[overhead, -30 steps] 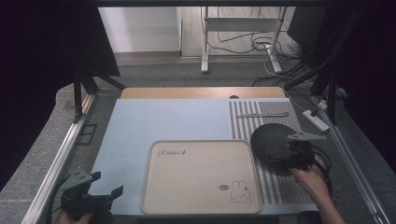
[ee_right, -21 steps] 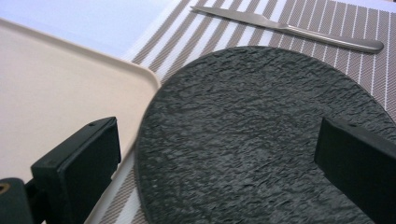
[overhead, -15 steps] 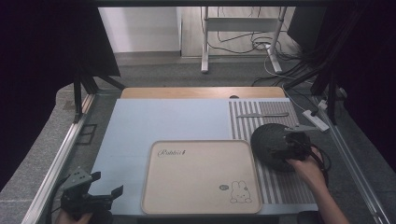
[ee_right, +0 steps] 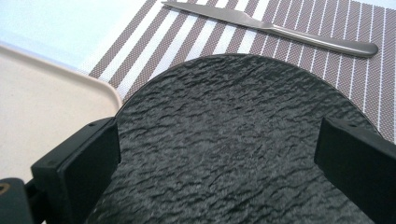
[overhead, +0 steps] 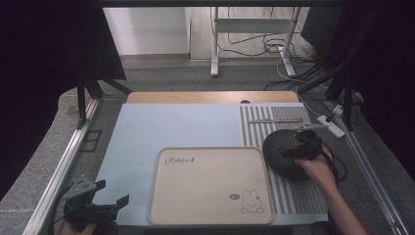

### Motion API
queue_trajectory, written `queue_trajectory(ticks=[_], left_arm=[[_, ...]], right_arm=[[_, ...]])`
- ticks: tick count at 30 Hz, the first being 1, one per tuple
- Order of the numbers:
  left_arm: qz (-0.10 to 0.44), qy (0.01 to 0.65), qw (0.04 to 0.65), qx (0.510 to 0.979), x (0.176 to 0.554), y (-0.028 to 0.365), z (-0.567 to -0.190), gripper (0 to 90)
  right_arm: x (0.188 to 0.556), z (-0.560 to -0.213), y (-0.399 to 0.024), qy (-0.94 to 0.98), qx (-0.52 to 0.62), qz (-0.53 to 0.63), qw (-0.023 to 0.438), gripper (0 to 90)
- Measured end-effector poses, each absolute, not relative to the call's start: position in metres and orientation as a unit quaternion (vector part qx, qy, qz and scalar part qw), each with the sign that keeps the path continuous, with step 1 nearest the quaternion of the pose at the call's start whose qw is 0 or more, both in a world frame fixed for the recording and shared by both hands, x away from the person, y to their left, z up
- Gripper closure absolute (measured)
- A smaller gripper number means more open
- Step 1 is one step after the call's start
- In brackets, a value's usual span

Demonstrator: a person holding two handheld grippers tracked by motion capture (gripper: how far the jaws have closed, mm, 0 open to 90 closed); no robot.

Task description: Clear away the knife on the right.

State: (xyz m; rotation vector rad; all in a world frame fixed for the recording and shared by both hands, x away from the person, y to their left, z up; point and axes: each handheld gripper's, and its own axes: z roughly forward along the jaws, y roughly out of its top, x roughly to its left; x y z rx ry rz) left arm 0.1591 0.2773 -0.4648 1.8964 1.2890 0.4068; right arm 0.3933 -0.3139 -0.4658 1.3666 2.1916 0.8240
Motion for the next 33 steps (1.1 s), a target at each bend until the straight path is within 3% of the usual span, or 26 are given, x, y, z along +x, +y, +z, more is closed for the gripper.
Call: queue_trajectory(ticks=[15,33], left_arm=[[0.16,0.508,0.397,0.748,0.159,0.278,-0.465,2.2],[0.16,0.506,0.397,0.749,0.159,0.277,-0.465,2.3]], right_arm=[[0.426,-0.473,-0.313,0.784,0.523,0.272,0.195,0.9],[0.456,-0.479,-0.317,0.775,0.536,0.259,0.21,1.0]])
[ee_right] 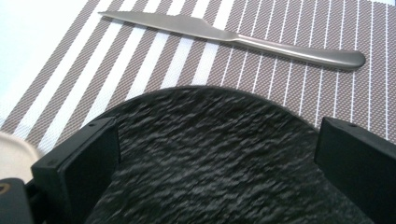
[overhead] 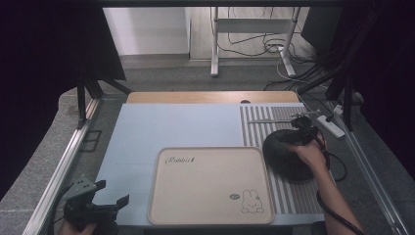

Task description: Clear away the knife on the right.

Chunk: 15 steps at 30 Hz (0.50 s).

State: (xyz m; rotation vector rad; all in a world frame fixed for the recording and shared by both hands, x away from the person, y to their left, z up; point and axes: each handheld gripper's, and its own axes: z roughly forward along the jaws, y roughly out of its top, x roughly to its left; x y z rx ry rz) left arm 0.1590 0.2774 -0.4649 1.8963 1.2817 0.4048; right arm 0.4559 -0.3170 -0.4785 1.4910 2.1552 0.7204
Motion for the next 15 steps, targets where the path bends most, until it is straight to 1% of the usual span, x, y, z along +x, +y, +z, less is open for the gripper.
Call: queue_trajectory(ticks=[9,11,12,15], left_arm=[[0.16,0.506,0.398,0.748,0.159,0.277,-0.465,2.4],[0.16,0.506,0.398,0.748,0.159,0.277,-0.465,2.4],[0.16,0.506,0.398,0.748,0.159,0.277,-0.465,2.4],[0.16,0.506,0.397,0.749,0.159,0.277,-0.465,2.4]], right_arm=[[0.47,-0.479,-0.317,0.774,0.536,0.255,0.222,2.1],[0.473,-0.478,-0.318,0.773,0.534,0.257,0.224,6.5],[0.475,-0.478,-0.318,0.773,0.534,0.257,0.226,7.3],[0.483,-0.477,-0.319,0.772,0.534,0.258,0.229,17.6]])
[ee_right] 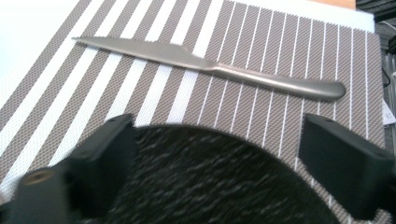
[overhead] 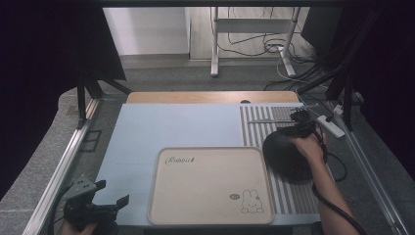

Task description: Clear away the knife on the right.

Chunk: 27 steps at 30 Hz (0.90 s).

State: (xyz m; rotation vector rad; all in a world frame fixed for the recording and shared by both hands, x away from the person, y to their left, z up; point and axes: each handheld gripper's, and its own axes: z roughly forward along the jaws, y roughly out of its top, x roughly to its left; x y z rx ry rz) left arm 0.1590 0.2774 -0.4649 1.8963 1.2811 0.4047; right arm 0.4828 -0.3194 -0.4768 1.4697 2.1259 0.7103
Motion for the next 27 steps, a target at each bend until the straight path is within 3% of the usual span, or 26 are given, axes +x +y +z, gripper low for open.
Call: queue_trajectory(ticks=[14,27], left_arm=[[0.157,0.507,0.4,0.747,0.159,0.278,-0.465,2.4],[0.155,0.508,0.403,0.745,0.16,0.279,-0.465,2.4]], right_arm=[[0.518,-0.482,-0.325,0.793,0.524,0.251,0.183,89.6],[0.553,-0.491,-0.33,0.774,0.543,0.255,0.204,89.6]])
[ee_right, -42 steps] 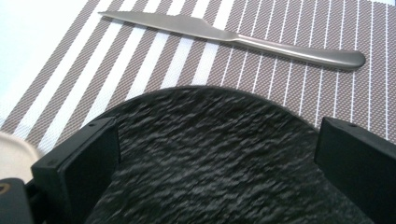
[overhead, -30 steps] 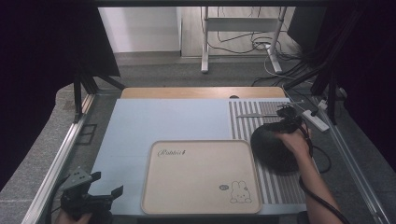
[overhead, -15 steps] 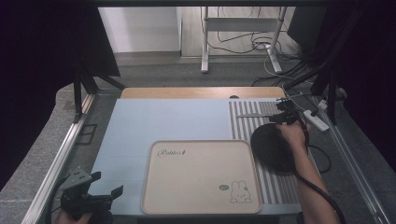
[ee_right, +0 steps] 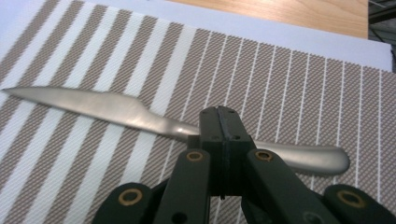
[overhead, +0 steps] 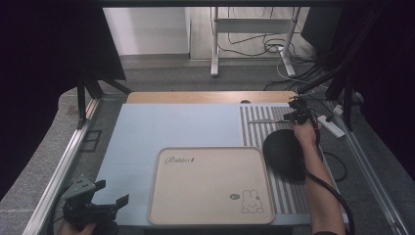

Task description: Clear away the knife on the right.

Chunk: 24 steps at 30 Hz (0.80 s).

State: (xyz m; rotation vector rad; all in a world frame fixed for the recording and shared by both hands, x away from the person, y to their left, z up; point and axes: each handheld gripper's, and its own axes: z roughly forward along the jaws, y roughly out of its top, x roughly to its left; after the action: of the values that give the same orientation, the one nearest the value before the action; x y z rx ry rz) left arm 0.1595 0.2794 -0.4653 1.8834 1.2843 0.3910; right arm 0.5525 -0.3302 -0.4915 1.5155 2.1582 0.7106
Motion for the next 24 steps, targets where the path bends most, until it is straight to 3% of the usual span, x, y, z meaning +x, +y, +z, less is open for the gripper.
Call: queue_trajectory(ticks=[12,24], left_arm=[[0.154,0.509,0.403,0.745,0.159,0.28,-0.465,2.4],[0.157,0.507,0.401,0.747,0.159,0.279,-0.465,2.5]], right_arm=[[0.571,-0.506,-0.336,0.771,0.558,0.224,0.211,89.7],[0.554,-0.499,-0.349,0.796,0.554,0.189,0.158,89.7]])
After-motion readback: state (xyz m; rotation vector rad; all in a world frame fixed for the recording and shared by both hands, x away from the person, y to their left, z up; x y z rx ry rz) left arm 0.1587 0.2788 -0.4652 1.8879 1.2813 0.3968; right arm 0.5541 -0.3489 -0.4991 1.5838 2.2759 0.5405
